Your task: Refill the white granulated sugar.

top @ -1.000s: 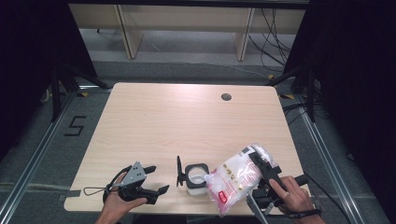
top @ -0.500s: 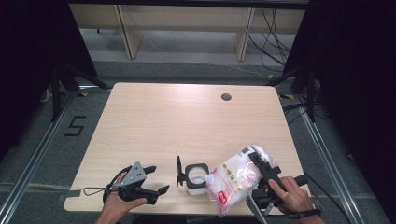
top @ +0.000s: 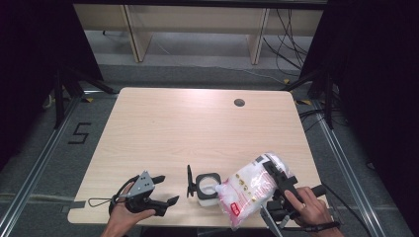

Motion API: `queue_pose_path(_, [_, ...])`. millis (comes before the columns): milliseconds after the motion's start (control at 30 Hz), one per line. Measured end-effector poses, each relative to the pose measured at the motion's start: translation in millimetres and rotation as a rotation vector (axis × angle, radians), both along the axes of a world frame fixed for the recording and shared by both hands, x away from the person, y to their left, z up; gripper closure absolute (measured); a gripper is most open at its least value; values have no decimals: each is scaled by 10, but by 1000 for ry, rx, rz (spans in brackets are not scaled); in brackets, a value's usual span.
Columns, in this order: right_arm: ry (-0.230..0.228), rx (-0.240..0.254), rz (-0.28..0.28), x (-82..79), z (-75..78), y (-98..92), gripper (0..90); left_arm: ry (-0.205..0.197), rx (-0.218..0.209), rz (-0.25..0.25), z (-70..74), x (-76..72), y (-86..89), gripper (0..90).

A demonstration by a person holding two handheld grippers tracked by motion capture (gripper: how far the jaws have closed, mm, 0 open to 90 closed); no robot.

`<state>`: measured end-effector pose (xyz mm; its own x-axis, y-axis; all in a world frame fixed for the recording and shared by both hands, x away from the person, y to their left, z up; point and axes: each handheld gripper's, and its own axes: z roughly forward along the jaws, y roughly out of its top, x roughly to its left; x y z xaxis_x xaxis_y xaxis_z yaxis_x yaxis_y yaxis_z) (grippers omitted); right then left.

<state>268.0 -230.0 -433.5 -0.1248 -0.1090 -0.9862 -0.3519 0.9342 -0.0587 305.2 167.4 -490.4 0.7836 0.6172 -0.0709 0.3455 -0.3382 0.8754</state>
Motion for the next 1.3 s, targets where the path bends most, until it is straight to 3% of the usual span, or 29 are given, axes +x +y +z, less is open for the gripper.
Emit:
queue_pose_path(67, [-19, -39, 3, -7, 27, 10, 403, -4, 0, -7, 1, 0, -1, 158])
queue_pose_path(133, [-6, -19, -7, -10, 11, 4, 403, 1, -5, 3, -1, -4, -2, 158])
queue_pose_path(167, [-23, -39, 5, -7, 31, 9, 403, -1, 2, -1, 2, 2, 3, 158])
queue_pose_path(267, [-31, -32, 10, -11, 38, 3, 403, -9, 2, -10, 2, 4, 1, 158])
queue_pose_path(333, [-21, -58, 40, 16, 76, 13, 404, 0, 1, 0, 2, 0, 1, 158])
queue_pose_path(367, [-3, 1, -6, -9, 24, -5, 404, 1, -11, 3, -1, -3, -7, 158])
queue_pose_path(467, [-18, -23, 8, 1, 21, 2, 404, -2, -10, -1, -1, 0, -3, 158])
queue_pose_path(600, [-6, -15, 9, 8, 33, -7, 405, -9, -1, -10, 1, 4, 0, 158])
queue_pose_path(633, [19, 30, -13, 3, 3, -24, 405, 1, -11, 4, -2, -5, -6, 158])
queue_pose_path(667, [10, 9, 8, 20, 27, -24, 405, 1, -10, 2, 0, -3, -5, 158])
queue_pose_path(700, [32, 38, -5, 22, 3, -34, 405, 7, -12, 1, -2, -5, -4, 158])
queue_pose_path(767, [28, 29, -1, 33, 3, -41, 405, 10, -16, 3, -4, -9, -7, 158])
queue_pose_path(867, [49, 73, -10, 37, -23, -63, 406, 0, -10, 2, 1, -3, -5, 158])
queue_pose_path(933, [26, 38, 9, 44, 17, -61, 406, 9, -16, 2, -5, -9, -7, 158])
queue_pose_path(1000, [24, 30, 4, 42, 19, -57, 406, 0, -9, 1, 0, -2, -4, 158])
queue_pose_path(1033, [35, 51, -5, 40, -3, -60, 406, 1, -14, 1, -1, -2, -6, 158])
queue_pose_path(1100, [16, 20, 9, 41, 10, -49, 406, 10, -17, 2, -4, -9, -7, 158])
queue_pose_path(1200, [24, 17, 11, 42, 0, -39, 406, 1, -14, -1, -1, 0, -5, 158])
queue_pose_path(1233, [43, 49, -13, 27, -29, -45, 406, -1, -7, -7, 0, 0, 0, 158])
queue_pose_path(1300, [12, 11, 10, 31, 8, -32, 406, 0, -12, 0, -3, -3, -4, 158])
